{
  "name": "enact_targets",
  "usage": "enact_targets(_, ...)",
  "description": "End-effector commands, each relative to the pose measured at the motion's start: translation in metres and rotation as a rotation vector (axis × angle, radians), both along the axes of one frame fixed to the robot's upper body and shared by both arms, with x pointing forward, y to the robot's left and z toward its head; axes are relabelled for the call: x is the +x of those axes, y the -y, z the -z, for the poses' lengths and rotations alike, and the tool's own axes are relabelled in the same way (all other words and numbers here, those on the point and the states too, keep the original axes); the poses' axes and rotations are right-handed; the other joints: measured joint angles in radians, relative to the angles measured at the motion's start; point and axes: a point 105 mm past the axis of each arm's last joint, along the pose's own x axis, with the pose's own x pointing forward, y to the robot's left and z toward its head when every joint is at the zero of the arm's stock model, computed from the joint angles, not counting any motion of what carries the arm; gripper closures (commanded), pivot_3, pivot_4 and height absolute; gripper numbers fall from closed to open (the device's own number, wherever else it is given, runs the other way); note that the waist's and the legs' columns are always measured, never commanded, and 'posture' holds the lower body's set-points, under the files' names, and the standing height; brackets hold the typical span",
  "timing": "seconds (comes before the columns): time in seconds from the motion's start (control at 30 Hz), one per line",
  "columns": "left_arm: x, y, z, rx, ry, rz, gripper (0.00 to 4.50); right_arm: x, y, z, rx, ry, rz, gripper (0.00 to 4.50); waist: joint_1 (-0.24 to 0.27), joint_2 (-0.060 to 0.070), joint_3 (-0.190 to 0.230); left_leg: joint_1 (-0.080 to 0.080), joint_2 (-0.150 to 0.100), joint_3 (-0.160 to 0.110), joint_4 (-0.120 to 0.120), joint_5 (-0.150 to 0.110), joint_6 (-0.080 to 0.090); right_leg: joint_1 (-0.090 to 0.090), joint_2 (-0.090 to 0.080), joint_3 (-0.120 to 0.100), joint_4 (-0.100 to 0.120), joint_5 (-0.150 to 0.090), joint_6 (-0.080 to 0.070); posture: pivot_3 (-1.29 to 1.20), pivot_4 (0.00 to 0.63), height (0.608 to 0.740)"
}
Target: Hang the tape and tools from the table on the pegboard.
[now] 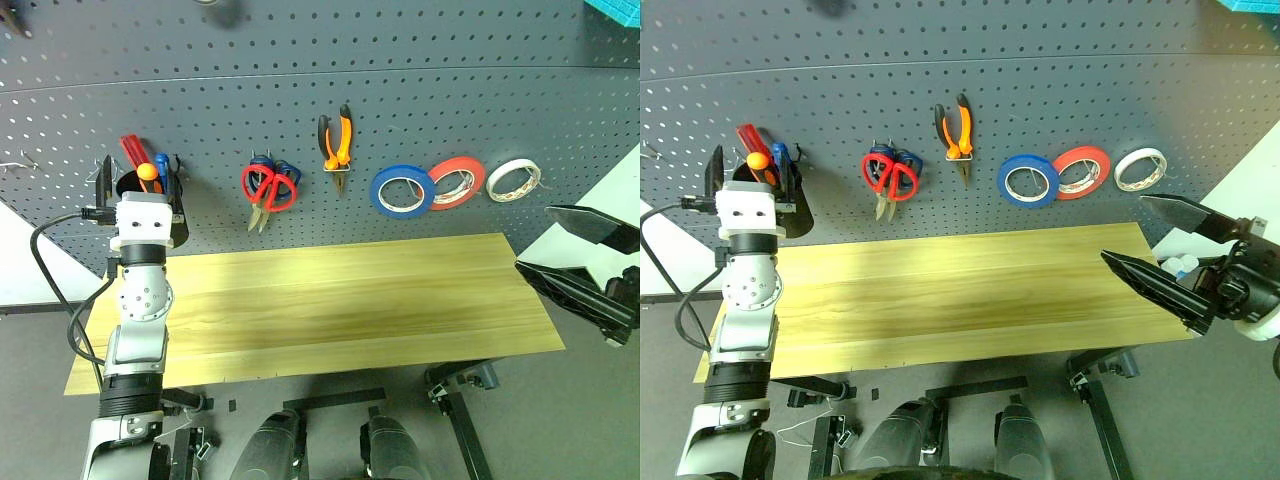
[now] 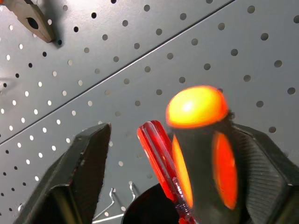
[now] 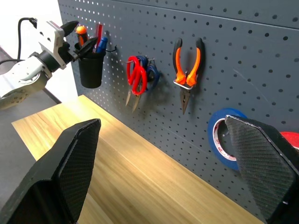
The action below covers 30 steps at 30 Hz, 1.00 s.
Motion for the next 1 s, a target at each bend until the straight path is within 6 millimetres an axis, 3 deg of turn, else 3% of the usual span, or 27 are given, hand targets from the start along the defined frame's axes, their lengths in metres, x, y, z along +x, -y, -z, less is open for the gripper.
enact_targets(0.03, -0.01, 0.01, -0.031, 0.029, 0.125, 0.024, 0.66, 0.001, 0.0, -0.003, -0.024, 0.019, -0.002, 0.0, 0.0, 0.0, 0.0, 0.0, 0.0, 0.0, 0.0, 0.0, 0.0, 0.0, 0.0, 0.0, 0.0, 0.0, 0.0, -0.12, 0.19, 0.74)
enact_targets(0.3, -0.025, 0.06, -0.086, 0.028, 0.288, 0.177, 0.66, 0.005, 0.0, -0.001, -0.026, 0.022, -0.006, 0.0, 0.003, 0.0, 0.0, -0.001, 0.0, 0.0, 0.001, 0.0, 0.0, 0.0, 0.0, -0.001, 0.0, 0.0, 0.0, -0.11, 0.183, 0.74)
enact_targets(0.53, -0.028, 0.08, -0.105, 0.012, 0.327, 0.274, 0.66, 0.008, 0.0, 0.002, -0.025, 0.025, -0.01, 0.0, 0.001, 0.0, 0.0, 0.0, 0.0, 0.0, 0.001, 0.0, 0.0, 0.0, 0.001, -0.001, 0.001, 0.0, 0.0, -0.1, 0.166, 0.74)
enact_targets(0.73, -0.016, 0.112, -0.075, 0.052, 0.168, 0.439, 0.66, 0.019, -0.003, 0.012, -0.039, 0.058, -0.003, 0.0, 0.004, 0.001, -0.006, 0.0, -0.001, 0.0, 0.002, 0.001, -0.001, 0.001, 0.001, -0.002, 0.001, 0.0, 0.0, -0.07, 0.096, 0.74)
enact_targets(0.93, -0.008, 0.133, -0.028, 0.072, -0.071, 0.622, 0.66, 0.023, -0.025, 0.033, 0.027, 0.065, -0.045, 0.0, 0.005, 0.005, -0.044, 0.0, -0.001, 0.0, 0.001, 0.005, -0.008, 0.0, 0.004, -0.002, 0.002, 0.0, 0.0, -0.04, 0.005, 0.74)
enact_targets(1.0, -0.007, 0.135, -0.022, 0.081, -0.094, 0.649, 0.66, 0.022, -0.034, 0.041, 0.054, 0.048, -0.072, 0.0, 0.005, 0.005, -0.062, 0.001, -0.001, 0.0, 0.002, 0.005, -0.008, 0.001, 0.004, -0.002, 0.002, 0.0, 0.0, -0.04, 0.0, 0.74)
